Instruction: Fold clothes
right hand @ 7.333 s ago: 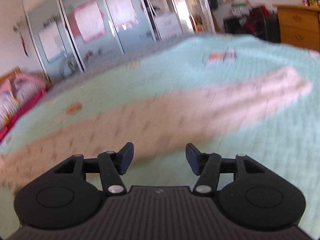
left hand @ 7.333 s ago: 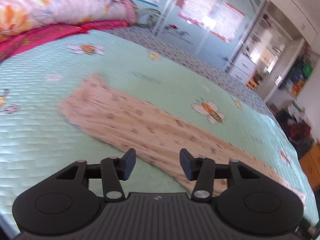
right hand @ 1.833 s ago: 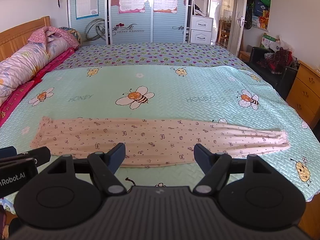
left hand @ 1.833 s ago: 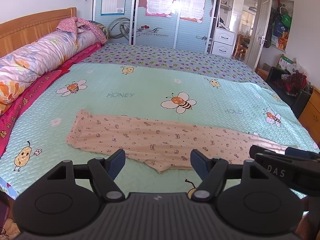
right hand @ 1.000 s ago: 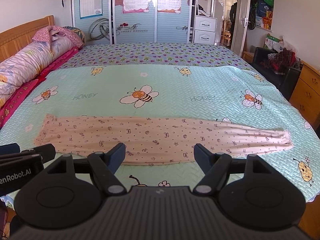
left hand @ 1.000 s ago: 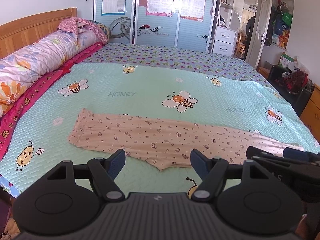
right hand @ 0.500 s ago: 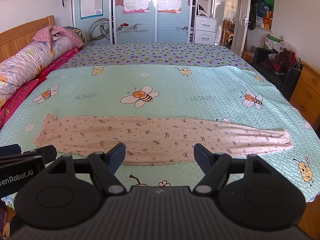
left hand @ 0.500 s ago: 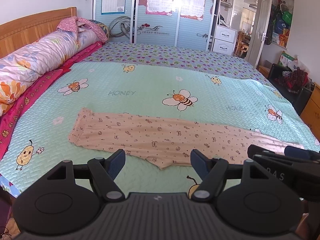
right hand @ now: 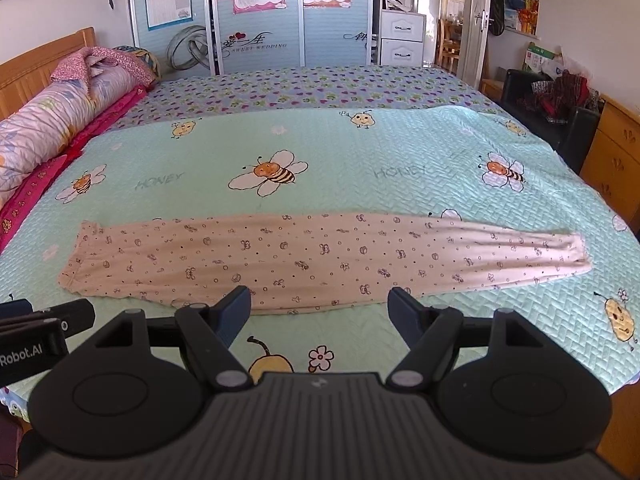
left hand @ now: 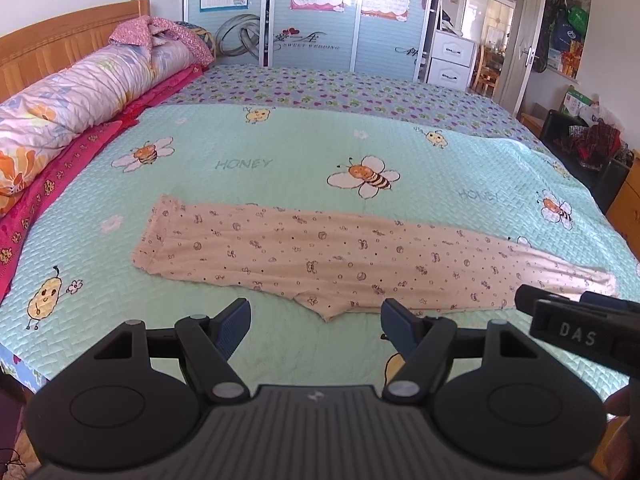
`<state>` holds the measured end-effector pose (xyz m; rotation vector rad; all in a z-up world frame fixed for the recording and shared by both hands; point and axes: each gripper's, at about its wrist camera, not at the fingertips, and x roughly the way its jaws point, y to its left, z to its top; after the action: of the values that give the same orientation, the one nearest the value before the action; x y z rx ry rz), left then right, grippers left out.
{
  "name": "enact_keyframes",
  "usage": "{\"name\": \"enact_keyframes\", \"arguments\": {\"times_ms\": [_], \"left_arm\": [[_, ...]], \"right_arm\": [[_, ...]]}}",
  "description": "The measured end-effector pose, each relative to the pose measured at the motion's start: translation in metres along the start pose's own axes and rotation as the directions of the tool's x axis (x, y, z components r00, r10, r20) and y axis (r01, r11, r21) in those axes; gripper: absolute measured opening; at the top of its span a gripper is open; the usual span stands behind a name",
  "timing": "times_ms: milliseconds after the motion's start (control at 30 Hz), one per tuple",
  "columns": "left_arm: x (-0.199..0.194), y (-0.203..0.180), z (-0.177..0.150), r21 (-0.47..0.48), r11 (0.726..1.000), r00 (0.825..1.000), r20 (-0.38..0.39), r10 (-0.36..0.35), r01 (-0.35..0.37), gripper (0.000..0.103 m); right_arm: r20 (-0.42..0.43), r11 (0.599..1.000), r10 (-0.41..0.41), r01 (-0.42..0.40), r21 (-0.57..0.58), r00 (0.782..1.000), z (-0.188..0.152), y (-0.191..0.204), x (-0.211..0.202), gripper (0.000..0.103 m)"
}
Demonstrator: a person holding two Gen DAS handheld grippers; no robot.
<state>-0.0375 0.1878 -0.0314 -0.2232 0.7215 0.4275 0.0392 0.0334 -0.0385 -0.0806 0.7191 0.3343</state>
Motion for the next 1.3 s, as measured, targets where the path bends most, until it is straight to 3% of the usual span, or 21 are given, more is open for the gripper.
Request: {"name": "enact_keyframes", "arguments": {"times_ms": [200,467,567,733,933,1100,1233,1300], "left_arm": [[0.012,0.009,-0.001,-0.017,1.0,1.0,-0.02,0.012,-0.012,0.075],[0.027,0.022,-0.007,-0.04,0.999,0.998,-0.054,0.024,-0.026,0.075],[0.029,0.03,-0.011,-0.055,0.998,0.999,-0.041,0.02,-0.022,0.075],[0.039,0.051,-0.02,-0.104,0.994,0.999,-0.027,0.021,-0.024,0.075],[0.065,0.048,-0.024,-0.088,0.994,0.994,-0.092,0.053,-0.061,0.075],[0.076,0.033,-0.025,-0.055,0.997,0.993,-0.105,0.05,-0.056,0.075],[0.084,0.019,-0.025,-0.038,0.999,0.995,-0.098,0.028,-0.032,0.075],[0.089,0.012,-0.023,-0.03,0.999,0.995,-0.097,0.024,-0.027,0.075]], "right_arm": [[-0.031,0.996,0.041,-0.039,0.077,0.999,-0.007,-0.018,0.013,0.076],[-0.072,0.989,0.015,-0.004,0.147,0.997,-0.022,-0.042,0.033,0.076],[-0.052,0.984,0.025,-0.016,0.176,0.998,-0.03,-0.052,0.035,0.076],[0.064,0.969,0.057,-0.07,0.236,0.996,-0.046,-0.09,0.034,0.076],[0.071,0.885,0.049,-0.076,0.458,0.996,-0.065,-0.161,0.052,0.076],[0.094,0.837,0.048,-0.092,0.54,0.994,-0.078,-0.194,0.063,0.076],[0.166,0.798,0.103,-0.181,0.575,0.981,-0.086,-0.226,0.073,0.076],[0.203,0.749,0.121,-0.224,0.623,0.972,-0.091,-0.255,0.084,0.076]]}}
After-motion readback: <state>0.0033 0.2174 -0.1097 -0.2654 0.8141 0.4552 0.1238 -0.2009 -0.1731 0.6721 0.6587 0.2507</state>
